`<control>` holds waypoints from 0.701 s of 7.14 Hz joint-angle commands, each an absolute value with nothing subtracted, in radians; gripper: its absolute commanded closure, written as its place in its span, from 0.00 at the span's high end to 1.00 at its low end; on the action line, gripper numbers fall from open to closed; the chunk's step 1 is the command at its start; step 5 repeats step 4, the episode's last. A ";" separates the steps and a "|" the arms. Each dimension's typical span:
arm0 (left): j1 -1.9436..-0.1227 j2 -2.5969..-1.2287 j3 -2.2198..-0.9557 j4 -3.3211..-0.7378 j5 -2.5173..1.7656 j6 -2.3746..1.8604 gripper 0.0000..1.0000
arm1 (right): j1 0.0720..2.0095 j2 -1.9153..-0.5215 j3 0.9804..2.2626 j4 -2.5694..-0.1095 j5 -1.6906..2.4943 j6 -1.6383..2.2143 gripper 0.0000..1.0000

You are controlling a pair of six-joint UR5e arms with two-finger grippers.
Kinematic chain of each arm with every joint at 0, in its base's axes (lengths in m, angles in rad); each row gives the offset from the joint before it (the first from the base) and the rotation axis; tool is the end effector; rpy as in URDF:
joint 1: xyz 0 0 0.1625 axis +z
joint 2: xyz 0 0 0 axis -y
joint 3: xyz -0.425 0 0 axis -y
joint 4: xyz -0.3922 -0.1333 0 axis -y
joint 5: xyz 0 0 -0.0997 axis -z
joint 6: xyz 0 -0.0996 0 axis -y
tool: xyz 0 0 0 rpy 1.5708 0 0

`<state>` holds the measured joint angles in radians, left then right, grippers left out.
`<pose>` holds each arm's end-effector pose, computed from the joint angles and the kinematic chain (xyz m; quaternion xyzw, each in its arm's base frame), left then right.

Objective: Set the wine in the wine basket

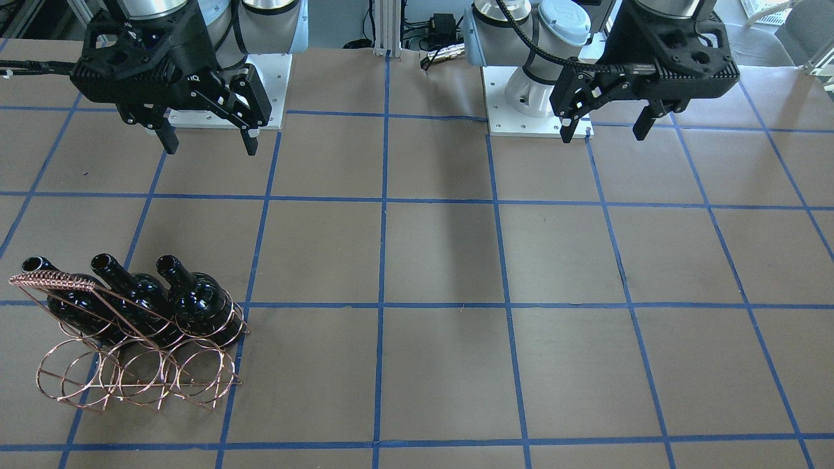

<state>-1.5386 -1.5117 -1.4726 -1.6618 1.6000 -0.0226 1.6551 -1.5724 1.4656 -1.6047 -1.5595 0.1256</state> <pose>-0.1152 -0.4723 0.5555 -0.0279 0.9990 -0.0331 0.0148 0.1762 -0.4889 0.5447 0.0202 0.9973 -0.0693 0.0130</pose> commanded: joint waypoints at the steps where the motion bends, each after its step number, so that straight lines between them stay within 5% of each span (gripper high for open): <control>1: -1.539 -1.505 -1.473 -1.692 1.566 -0.018 1.00 | 1.655 -1.572 1.463 -1.603 -1.565 0.143 1.00; 5: -1.537 -1.497 -1.473 -1.712 1.572 0.002 1.00 | 1.655 -1.571 1.463 -1.603 -1.566 0.141 1.00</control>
